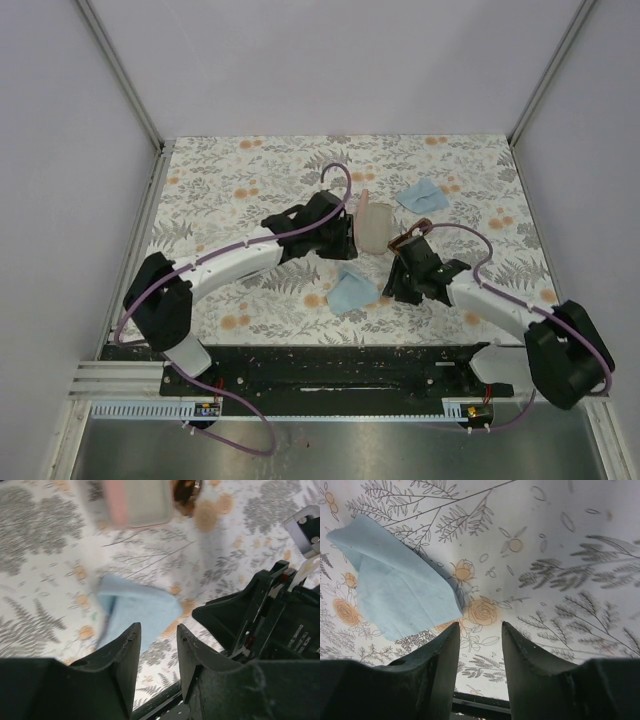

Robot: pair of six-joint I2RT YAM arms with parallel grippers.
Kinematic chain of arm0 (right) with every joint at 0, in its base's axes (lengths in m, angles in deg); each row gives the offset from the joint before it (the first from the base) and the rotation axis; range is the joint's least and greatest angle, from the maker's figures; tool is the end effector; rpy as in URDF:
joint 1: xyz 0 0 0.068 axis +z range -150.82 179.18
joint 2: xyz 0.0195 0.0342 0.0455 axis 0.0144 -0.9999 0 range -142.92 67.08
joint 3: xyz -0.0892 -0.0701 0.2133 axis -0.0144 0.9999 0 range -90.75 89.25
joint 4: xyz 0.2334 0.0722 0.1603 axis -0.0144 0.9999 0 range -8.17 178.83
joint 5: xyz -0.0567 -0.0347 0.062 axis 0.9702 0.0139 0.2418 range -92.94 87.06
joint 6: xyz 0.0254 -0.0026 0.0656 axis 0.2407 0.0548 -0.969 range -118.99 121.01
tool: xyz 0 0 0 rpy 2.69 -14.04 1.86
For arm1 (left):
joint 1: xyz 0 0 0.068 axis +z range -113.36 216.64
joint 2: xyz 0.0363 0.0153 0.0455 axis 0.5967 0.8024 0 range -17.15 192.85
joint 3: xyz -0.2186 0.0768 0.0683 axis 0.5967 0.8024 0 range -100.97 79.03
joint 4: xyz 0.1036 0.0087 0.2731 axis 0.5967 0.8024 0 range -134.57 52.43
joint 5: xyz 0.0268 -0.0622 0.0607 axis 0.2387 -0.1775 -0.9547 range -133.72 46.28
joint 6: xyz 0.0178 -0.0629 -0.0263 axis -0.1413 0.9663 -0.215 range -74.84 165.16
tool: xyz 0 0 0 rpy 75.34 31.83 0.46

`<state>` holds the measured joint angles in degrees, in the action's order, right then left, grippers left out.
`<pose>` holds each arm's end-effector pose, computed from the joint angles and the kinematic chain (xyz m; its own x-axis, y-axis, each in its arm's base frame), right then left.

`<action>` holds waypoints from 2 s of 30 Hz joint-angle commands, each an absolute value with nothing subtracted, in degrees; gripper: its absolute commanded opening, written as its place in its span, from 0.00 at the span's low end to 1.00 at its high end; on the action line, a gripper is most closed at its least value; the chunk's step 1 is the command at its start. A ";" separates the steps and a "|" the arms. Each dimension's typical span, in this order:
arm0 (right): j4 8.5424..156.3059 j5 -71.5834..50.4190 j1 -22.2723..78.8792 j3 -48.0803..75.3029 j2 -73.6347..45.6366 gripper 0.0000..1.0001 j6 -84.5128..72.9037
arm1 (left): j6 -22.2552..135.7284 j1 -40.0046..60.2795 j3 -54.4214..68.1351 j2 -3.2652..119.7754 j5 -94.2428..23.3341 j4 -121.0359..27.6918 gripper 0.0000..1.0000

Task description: Organize the sunglasses

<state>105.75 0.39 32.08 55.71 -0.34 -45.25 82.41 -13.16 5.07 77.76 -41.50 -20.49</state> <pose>0.2243 0.1412 0.1111 -0.8643 0.2998 -0.4039 0.1563 0.9233 0.3509 0.2652 -0.3173 0.2078 -0.8361 0.0523 -0.5460 0.3451 0.8239 -0.4496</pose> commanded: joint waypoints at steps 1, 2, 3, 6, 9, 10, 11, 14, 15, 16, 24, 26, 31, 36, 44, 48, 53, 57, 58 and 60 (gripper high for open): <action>100.29 -6.89 32.49 50.23 -9.01 0.47 -39.25 | 81.19 -9.95 11.51 72.24 -41.34 -17.94 0.38; 100.20 -7.24 32.49 49.70 -10.68 0.47 -38.81 | 81.19 -9.51 13.53 71.36 -41.43 -17.85 0.38; 100.11 -7.25 32.49 49.35 -11.83 0.46 -38.54 | 81.28 -9.42 14.77 70.48 -41.43 -17.85 0.37; 99.06 -7.16 32.49 48.90 -13.51 0.46 -38.10 | 81.63 -9.42 19.07 68.37 -40.64 -18.20 0.37; 98.44 -7.77 32.49 48.47 -14.65 0.42 -37.84 | 82.95 -9.42 23.46 66.79 -38.97 -19.16 0.37; 98.44 -8.12 32.49 48.29 -15.27 0.40 -37.75 | 83.38 -9.50 24.70 66.61 -38.45 -19.69 0.36; 98.53 -8.65 32.49 48.03 -15.71 0.37 -37.49 | 83.91 -9.51 26.01 66.43 -37.83 -20.04 0.36; 98.35 -10.32 32.57 48.11 -17.11 0.34 -37.31 | 85.05 -9.94 28.83 66.35 -37.39 -21.10 0.36; 97.83 -11.19 32.57 48.29 -17.38 0.31 -37.22 | 85.32 -10.29 29.36 66.43 -37.30 -21.45 0.36; 97.56 -11.72 32.49 48.55 -17.47 0.29 -37.14 | 85.67 -10.64 29.80 66.69 -37.21 -21.80 0.36; 97.47 -13.66 32.58 50.13 -14.66 0.06 -38.45 | 89.01 -15.21 30.16 71.70 -37.21 -24.44 0.36; 97.56 -14.10 32.58 50.57 -13.87 0.06 -38.71 | 89.54 -15.74 30.07 73.11 -37.30 -25.05 0.36; 98.09 -14.45 32.58 51.45 -12.46 0.06 -39.16 | 89.89 -16.01 28.23 77.06 -38.70 -23.39 0.36; 98.00 -14.98 32.58 52.15 -11.76 0.06 -39.16 | 90.33 -16.45 26.21 80.66 -39.76 -22.51 0.35; 98.09 -15.33 32.58 52.77 -10.18 0.06 -39.51 | 91.91 -16.98 25.67 84.01 -41.07 -24.17 0.09; 98.09 -15.60 32.57 53.03 -9.56 0.06 -39.77 | 92.53 -16.98 25.68 85.15 -42.75 -24.26 0.00; 98.61 -15.77 32.57 52.60 -8.86 0.06 -39.86 | 92.88 -16.98 25.68 83.14 -45.82 -23.13 0.00; 99.23 -15.95 32.49 51.89 -7.28 0.05 -40.30 | 91.92 -17.15 25.06 79.36 -47.75 -20.67 0.00; 99.23 -16.04 32.57 51.72 -7.01 0.06 -40.65 | 91.65 -16.98 24.89 78.40 -48.28 -19.97 0.00; 99.49 -16.21 32.57 51.37 -6.31 0.06 -40.83 | 91.30 -16.98 24.88 76.38 -49.51 -18.21 0.00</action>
<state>98.98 -14.69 32.15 52.93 -8.86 -39.90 92.88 -17.16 24.13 80.49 -42.98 -24.16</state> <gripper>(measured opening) 0.065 0.013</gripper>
